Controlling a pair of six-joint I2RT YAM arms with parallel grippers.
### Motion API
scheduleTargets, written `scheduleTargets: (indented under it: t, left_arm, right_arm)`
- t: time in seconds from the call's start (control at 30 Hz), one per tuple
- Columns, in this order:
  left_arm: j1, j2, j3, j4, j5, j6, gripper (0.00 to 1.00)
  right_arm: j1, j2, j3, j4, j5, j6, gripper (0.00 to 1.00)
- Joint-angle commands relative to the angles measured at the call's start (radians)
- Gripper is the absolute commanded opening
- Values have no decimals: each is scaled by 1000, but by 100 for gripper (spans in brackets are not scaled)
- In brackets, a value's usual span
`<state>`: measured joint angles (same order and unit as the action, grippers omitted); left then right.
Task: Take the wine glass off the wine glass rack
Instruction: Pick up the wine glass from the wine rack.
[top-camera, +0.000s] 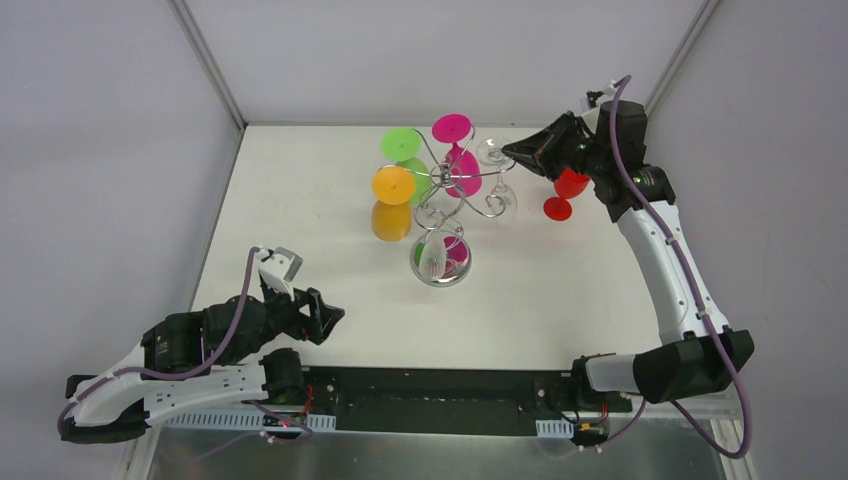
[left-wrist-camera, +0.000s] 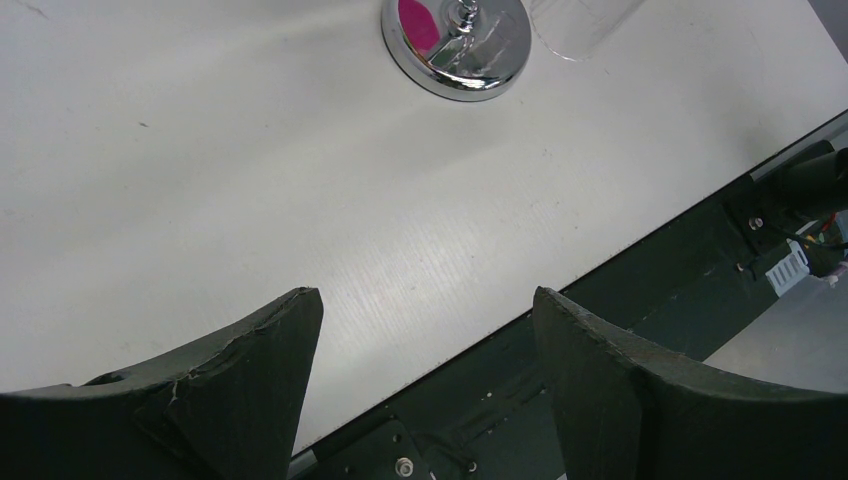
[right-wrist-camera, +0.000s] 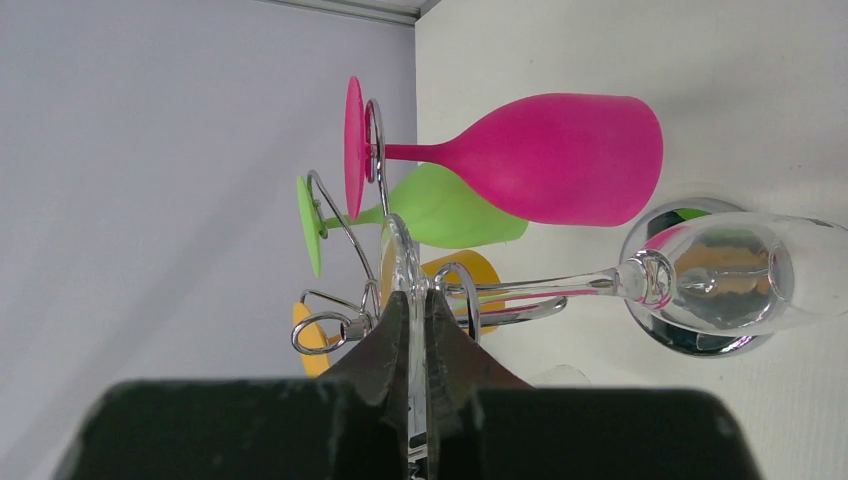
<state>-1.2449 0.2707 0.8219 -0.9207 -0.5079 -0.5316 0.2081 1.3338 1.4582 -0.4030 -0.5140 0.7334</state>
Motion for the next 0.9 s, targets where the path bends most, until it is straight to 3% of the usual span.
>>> scheduleTargets:
  t: [0.0, 0.87]
  left_arm:
    - [-11, 18, 1, 6, -26, -7, 79]
    - [-10, 24, 0, 6, -28, -10, 79]
  right_arm:
    - [0, -55, 5, 42, -7, 36, 0]
    - [-77, -172, -70, 104, -51, 129, 0]
